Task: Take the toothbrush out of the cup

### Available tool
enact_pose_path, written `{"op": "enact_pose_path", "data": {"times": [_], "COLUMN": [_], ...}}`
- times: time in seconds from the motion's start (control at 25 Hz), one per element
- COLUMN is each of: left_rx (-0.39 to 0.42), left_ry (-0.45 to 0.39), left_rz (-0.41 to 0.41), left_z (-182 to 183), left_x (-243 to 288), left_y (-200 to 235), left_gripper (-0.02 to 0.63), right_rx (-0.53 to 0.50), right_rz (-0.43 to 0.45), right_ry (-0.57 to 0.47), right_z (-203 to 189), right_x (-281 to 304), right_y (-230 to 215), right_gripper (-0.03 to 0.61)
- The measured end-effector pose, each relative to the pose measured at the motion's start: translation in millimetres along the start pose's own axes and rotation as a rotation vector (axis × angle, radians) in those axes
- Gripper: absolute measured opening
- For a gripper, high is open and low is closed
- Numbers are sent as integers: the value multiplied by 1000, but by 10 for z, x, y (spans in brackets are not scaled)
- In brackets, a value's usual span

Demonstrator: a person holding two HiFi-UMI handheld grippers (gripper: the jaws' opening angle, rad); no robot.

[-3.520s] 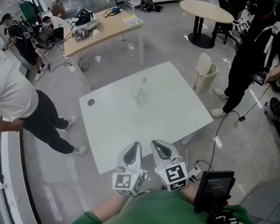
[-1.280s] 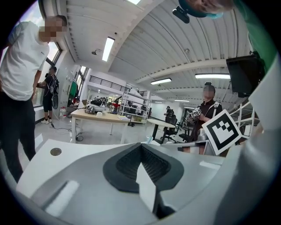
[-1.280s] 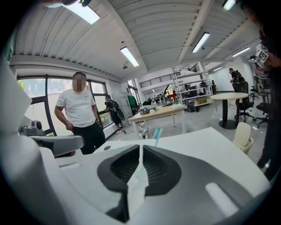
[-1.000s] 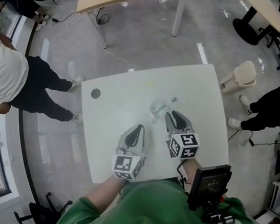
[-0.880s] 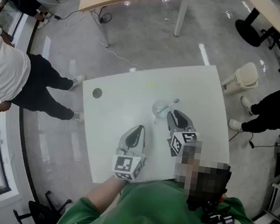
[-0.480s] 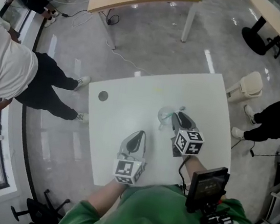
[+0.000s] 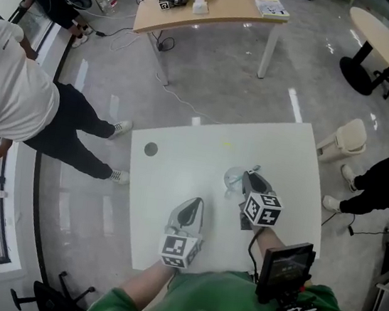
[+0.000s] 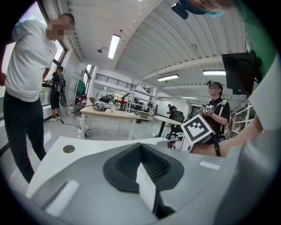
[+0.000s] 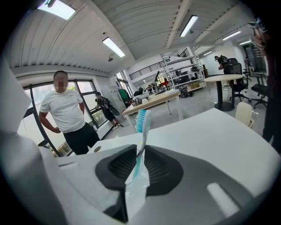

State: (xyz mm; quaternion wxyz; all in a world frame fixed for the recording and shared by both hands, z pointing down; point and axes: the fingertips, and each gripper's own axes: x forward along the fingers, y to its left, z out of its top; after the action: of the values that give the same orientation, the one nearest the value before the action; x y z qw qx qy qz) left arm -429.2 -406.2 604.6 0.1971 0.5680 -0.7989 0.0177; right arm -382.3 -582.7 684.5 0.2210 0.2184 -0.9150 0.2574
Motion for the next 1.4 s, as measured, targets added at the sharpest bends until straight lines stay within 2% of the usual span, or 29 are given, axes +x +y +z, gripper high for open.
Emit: {"op": "enact_pose_path", "data": {"times": [0.16, 0.56, 0.88, 1.16, 1.4], "left_rx": [1, 13, 31, 12, 29], "left_ry": [-2, -25, -90, -114, -207], "left_rz": [4, 15, 31, 36, 87], "left_z": [-4, 137, 249, 490, 612], "left_x": [-6, -8, -137, -323, -575], "left_y": [20, -21, -89, -229, -503], "left_gripper": [5, 5, 5, 5, 5], "right_rx": [-25, -58, -117, -172, -198], "right_rz": [-5, 27, 85, 138, 199], "right_ry": [-14, -50, -131, -212, -259], "right_z": [53, 232, 499, 729, 776], "right_x": [6, -130, -455, -926, -1473], "right_y": [37, 165, 468, 775, 854], "right_gripper": [36, 32, 32, 32, 34]}}
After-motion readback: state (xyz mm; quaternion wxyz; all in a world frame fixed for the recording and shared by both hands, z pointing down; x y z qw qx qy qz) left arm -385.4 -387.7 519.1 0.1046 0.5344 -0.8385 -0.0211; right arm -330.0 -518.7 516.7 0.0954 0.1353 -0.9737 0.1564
